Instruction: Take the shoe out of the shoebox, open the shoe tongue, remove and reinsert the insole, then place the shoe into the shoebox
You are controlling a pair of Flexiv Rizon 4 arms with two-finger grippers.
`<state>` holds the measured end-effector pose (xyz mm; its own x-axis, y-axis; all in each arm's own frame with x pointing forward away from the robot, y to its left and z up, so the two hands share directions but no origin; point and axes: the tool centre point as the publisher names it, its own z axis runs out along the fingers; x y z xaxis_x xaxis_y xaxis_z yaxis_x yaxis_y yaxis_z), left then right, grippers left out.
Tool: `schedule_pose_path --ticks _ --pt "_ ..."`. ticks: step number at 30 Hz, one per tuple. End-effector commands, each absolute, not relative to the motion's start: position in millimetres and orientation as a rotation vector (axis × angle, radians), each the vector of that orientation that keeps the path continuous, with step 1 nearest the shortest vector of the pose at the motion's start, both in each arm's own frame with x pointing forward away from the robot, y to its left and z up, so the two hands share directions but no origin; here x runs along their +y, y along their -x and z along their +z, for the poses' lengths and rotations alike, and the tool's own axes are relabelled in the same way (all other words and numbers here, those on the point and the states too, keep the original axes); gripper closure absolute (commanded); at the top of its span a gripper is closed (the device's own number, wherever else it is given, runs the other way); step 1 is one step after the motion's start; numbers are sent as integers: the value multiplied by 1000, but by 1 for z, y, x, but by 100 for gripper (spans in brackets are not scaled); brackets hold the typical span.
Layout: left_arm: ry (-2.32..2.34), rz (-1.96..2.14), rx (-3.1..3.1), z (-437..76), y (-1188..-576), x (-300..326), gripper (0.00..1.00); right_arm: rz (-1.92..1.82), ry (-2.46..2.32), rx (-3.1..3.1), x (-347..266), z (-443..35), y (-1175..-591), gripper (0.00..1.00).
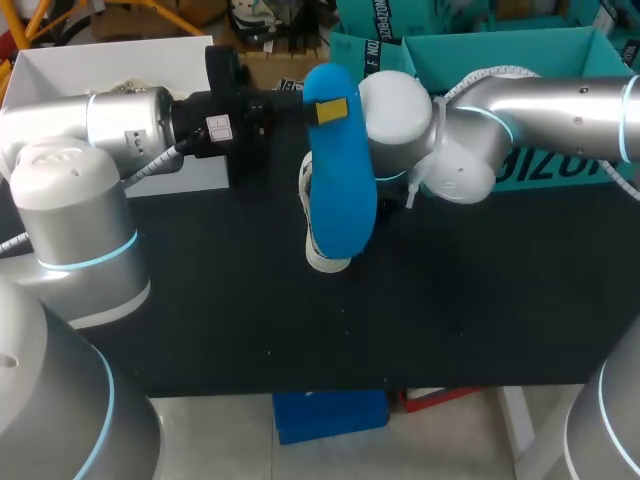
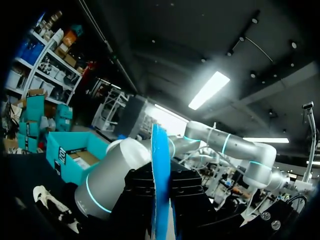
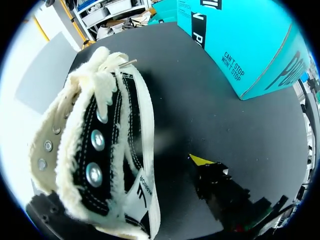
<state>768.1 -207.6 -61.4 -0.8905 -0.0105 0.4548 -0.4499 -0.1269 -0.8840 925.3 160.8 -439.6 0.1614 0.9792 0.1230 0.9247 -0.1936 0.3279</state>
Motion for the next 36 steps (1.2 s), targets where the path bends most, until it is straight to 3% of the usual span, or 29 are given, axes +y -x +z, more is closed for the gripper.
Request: schedule_pose_path --ticks 1,36 --pt "-522 2093 -1851 -61 -768 -210 100 474 -2253 1868 157 -447 -934 0" --pt "-522 2093 -1851 -61 -768 -210 100 354 -2126 2035 132 -355 -936 0"
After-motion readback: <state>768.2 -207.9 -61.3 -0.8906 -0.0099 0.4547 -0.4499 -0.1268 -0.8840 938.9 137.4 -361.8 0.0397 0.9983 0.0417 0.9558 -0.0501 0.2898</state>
